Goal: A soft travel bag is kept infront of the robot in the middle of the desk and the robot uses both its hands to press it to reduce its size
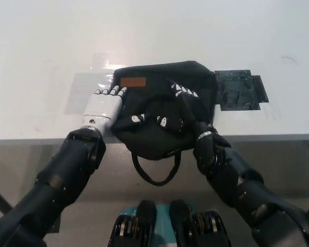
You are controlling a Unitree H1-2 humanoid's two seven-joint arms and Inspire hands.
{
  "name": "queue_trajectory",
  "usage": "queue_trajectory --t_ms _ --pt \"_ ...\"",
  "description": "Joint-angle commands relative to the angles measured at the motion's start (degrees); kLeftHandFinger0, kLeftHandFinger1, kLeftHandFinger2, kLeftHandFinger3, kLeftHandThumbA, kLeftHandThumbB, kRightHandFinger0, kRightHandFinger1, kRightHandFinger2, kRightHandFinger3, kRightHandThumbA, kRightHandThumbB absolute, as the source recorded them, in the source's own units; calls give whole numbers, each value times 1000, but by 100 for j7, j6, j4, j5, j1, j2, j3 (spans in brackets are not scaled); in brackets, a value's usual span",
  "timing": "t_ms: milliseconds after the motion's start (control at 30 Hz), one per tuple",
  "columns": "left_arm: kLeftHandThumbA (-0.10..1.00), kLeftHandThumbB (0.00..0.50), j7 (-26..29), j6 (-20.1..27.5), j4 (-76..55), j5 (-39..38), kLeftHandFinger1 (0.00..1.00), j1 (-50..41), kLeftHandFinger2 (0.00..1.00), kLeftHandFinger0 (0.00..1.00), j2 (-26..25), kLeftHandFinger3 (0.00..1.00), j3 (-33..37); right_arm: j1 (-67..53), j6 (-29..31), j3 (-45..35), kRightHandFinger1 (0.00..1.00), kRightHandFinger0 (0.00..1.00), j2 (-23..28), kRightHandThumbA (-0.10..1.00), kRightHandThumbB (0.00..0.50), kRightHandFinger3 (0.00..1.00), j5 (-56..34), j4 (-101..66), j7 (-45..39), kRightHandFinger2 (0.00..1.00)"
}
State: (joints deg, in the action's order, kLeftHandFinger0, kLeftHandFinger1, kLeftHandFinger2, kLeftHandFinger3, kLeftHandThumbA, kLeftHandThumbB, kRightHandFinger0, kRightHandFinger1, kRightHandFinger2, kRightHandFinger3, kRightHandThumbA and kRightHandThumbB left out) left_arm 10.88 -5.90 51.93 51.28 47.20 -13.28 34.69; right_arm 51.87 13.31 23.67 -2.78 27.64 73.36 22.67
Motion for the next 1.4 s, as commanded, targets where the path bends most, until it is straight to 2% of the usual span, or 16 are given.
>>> queue_trajectory --t_ms 0,233,267,400,500,567,600,733,833,933,1033,1100,1200,1300,1333,1367 --pt "1000 259 -400 120 503 0 1000 -558 1000 1000 129 1000 293 -591 -121 195 1000 1000 -207 1000 126 1000 136 532 -153 1000" --pt "1000 234 -661 24 -200 -76 1000 -365 1000 1000 -194 1000 188 29 -129 128 1000 1000 -45 1000 156 1000 63 167 -266 1000" --pt "1000 231 -787 -32 -459 -99 1000 -314 1000 1000 -315 1000 143 157 -103 102 1000 1000 -11 1000 144 1000 47 43 -257 1000" --pt "1000 171 -1092 -164 -1286 -187 1000 -230 1000 1000 -621 1000 -58 423 -51 24 1000 1000 125 1000 148 1000 16 -392 -224 1000" --pt "1000 114 -1095 -56 -1911 -478 1000 126 1000 1000 -866 1000 -505 810 -200 -308 1000 1000 357 1000 108 1000 -295 -1295 -615 1000" --pt "1000 105 -1364 -108 -2632 -688 1000 234 1000 1000 -1025 1000 -816 734 -596 -513 1000 1000 534 1000 121 1000 -374 -2428 -922 1000" --pt "1000 107 -1462 -150 -2873 -843 1000 271 1000 1000 -1047 1000 -977 731 -701 -573 1000 1000 606 1000 147 1000 -414 -2788 -1060 1000" --pt "1000 160 -1789 -274 -3309 -1132 1000 587 1000 1000 -1082 1000 -1372 921 -782 -819 1000 1000 799 1000 163 1000 -565 -3509 -1264 1000" --pt "1000 277 -1885 -98 -3953 -1352 1000 595 1000 1000 -1221 1000 -1665 853 -1176 -954 1000 1000 1127 1000 151 1000 -618 -4646 -1693 1000" --pt "1000 286 -1969 -8 -4423 -1312 1000 474 1000 1000 -1318 1000 -1711 655 -1504 -1057 1000 1000 1336 1000 143 1000 -781 -5407 -2048 1000" --pt "1000 302 -2049 94 -4850 -1310 1000 336 1000 1000 -1371 1000 -1769 447 -2162 -1190 1000 1000 1576 1000 173 1000 -1008 -6263 -2493 1000" --pt "1000 314 -2227 -98 -5340 -1517 1000 195 1000 1000 -1338 1000 -1906 221 -2690 -1314 1000 1000 1748 1000 206 1000 -1158 -7030 -2722 1000" --pt "1000 302 -2460 -199 -5837 -1799 1000 5 1000 1000 -1336 1000 -1997 -99 -2728 -1478 1000 1000 1855 1000 190 1000 -1337 -7661 -2721 1000" --pt "1000 353 -2535 -359 -6697 -2125 1000 -465 1000 1000 -1272 1000 -2175 -659 -2680 -1735 1000 1000 1991 1000 208 1000 -1592 -8648 -2644 1000" --pt "1000 356 -2469 -270 -6934 -2192 1000 -640 1000 1000 -1282 1000 -2223 -865 -2656 -1843 1000 1000 1990 1000 224 1000 -1681 -8961 -2570 1000" --pt "1000 341 -2419 -225 -7213 -2328 1000 -840 1000 1000 -1264 1000 -2299 -1062 -2534 -1955 1000 1000 1986 1000 208 1000 -1820 -9263 -2466 1000"
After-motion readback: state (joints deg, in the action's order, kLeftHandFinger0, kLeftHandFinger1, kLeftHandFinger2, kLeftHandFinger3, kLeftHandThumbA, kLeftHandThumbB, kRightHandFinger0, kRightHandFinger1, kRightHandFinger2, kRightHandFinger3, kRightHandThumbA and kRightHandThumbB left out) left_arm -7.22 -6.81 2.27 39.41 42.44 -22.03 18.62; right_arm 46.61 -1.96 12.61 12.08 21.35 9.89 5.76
